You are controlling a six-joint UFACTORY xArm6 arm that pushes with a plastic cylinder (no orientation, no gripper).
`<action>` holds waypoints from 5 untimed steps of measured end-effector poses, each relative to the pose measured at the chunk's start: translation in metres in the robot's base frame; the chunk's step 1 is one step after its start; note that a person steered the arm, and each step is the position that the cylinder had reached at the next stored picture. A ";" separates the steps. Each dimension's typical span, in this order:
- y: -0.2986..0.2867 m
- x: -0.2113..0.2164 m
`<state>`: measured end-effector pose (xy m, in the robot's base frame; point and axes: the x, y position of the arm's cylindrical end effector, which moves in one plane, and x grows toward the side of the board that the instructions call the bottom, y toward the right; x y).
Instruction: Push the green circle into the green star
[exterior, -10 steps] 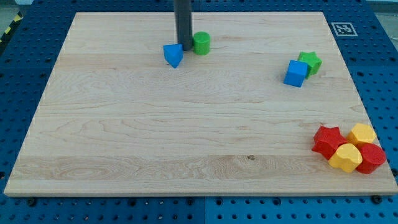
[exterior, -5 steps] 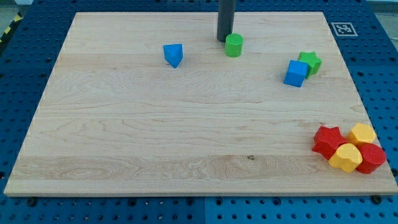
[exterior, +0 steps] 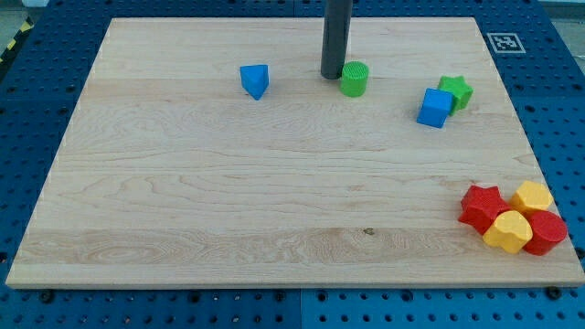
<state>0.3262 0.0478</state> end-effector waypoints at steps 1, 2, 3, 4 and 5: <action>0.000 0.001; 0.013 0.012; 0.043 0.026; 0.083 0.030; 0.114 0.041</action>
<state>0.3668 0.1616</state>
